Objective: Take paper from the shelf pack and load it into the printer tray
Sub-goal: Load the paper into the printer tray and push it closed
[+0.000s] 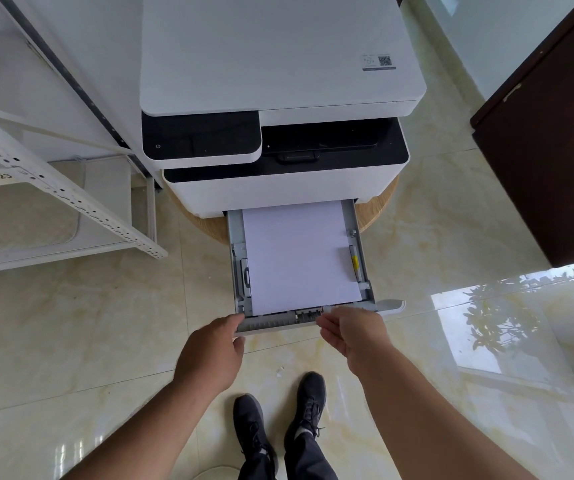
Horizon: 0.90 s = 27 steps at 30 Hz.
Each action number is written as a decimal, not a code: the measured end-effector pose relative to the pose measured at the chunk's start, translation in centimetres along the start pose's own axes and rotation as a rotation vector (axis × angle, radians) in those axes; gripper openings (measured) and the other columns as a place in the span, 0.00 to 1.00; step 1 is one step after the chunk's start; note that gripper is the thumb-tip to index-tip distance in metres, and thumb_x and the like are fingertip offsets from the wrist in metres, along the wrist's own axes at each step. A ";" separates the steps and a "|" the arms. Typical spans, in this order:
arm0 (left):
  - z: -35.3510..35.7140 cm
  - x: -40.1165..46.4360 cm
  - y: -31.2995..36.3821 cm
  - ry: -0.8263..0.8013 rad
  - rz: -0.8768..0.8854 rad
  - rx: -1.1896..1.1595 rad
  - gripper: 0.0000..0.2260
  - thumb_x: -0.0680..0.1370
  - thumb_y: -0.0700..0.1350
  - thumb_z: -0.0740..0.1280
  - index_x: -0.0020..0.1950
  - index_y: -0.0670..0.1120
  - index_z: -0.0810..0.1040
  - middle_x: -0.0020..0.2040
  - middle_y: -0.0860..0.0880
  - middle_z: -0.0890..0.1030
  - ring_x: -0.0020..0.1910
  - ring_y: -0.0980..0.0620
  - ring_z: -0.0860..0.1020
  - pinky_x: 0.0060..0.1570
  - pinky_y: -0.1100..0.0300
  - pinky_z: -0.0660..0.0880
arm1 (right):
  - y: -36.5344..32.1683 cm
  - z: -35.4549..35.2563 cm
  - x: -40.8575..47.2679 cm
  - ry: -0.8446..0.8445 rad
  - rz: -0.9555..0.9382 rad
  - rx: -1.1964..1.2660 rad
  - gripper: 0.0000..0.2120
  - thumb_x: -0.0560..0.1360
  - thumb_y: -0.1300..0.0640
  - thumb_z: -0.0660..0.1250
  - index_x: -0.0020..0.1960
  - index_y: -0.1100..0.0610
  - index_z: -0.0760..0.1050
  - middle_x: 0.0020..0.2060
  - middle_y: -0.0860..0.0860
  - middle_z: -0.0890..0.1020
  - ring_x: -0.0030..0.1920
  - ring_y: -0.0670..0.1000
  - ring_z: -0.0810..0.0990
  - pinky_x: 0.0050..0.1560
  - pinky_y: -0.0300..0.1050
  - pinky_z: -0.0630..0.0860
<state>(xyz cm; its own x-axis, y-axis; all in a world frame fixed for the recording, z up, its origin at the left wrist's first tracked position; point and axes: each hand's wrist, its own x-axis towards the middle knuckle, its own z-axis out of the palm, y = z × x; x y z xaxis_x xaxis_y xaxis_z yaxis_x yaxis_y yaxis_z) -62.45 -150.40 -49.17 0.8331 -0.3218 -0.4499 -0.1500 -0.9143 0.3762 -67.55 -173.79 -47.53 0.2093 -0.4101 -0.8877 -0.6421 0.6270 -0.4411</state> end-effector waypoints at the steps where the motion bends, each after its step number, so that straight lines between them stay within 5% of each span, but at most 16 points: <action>1: 0.0 0.0 0.1 0.030 0.031 0.031 0.20 0.82 0.47 0.66 0.74 0.51 0.75 0.68 0.50 0.81 0.64 0.47 0.80 0.59 0.56 0.77 | 0.1 -0.3 -0.1 0.021 -0.091 -0.096 0.06 0.79 0.67 0.66 0.49 0.65 0.82 0.41 0.57 0.87 0.44 0.55 0.86 0.51 0.51 0.84; 3: 0.3 0.2 0.5 0.092 0.136 0.113 0.18 0.78 0.45 0.71 0.68 0.47 0.80 0.61 0.49 0.82 0.59 0.44 0.80 0.57 0.52 0.78 | 0.5 -0.9 0.0 0.076 -0.375 -0.494 0.11 0.79 0.60 0.65 0.58 0.59 0.83 0.46 0.51 0.87 0.45 0.52 0.85 0.48 0.50 0.82; 6: 1.6 1.1 2.3 0.176 0.335 0.186 0.17 0.72 0.42 0.76 0.60 0.44 0.84 0.59 0.47 0.82 0.58 0.42 0.81 0.58 0.50 0.79 | 1.2 -1.3 0.3 0.086 -0.822 -1.102 0.18 0.81 0.52 0.63 0.69 0.50 0.78 0.60 0.47 0.83 0.60 0.52 0.80 0.57 0.47 0.77; 10: 3.5 2.5 4.7 0.152 0.478 0.242 0.21 0.70 0.43 0.77 0.63 0.45 0.83 0.68 0.43 0.80 0.67 0.41 0.79 0.67 0.45 0.75 | 2.0 -0.9 1.6 0.007 -1.108 -1.445 0.21 0.77 0.48 0.67 0.69 0.50 0.78 0.58 0.50 0.82 0.60 0.57 0.77 0.61 0.52 0.75; 15: 4.6 3.5 5.3 0.154 0.480 0.285 0.22 0.66 0.41 0.79 0.60 0.47 0.84 0.64 0.44 0.83 0.63 0.42 0.81 0.65 0.46 0.76 | 3.0 -0.8 2.7 0.077 -1.215 -1.508 0.12 0.72 0.48 0.71 0.52 0.50 0.85 0.46 0.49 0.83 0.48 0.58 0.80 0.51 0.54 0.78; 22: 5.2 3.6 4.8 0.141 0.467 0.286 0.24 0.66 0.39 0.78 0.62 0.47 0.82 0.63 0.46 0.82 0.63 0.43 0.79 0.65 0.47 0.76 | 4.2 -0.7 3.4 0.140 -1.313 -1.482 0.04 0.67 0.54 0.76 0.42 0.53 0.84 0.40 0.50 0.81 0.43 0.58 0.79 0.45 0.54 0.77; 27: 5.4 3.7 4.9 0.109 0.462 0.301 0.22 0.69 0.38 0.75 0.63 0.47 0.81 0.53 0.49 0.80 0.52 0.45 0.79 0.55 0.50 0.78 | 4.5 -0.6 3.4 0.143 -1.337 -1.495 0.04 0.70 0.55 0.76 0.42 0.54 0.83 0.41 0.50 0.82 0.45 0.58 0.81 0.46 0.53 0.78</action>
<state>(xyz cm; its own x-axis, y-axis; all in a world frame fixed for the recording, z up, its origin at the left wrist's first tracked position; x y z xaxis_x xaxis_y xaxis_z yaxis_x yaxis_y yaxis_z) -63.00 -157.34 -53.38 0.6924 -0.6932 -0.2003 -0.6448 -0.7190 0.2592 -70.17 -172.76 -52.45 0.9831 -0.1485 -0.1076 -0.1665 -0.9687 -0.1844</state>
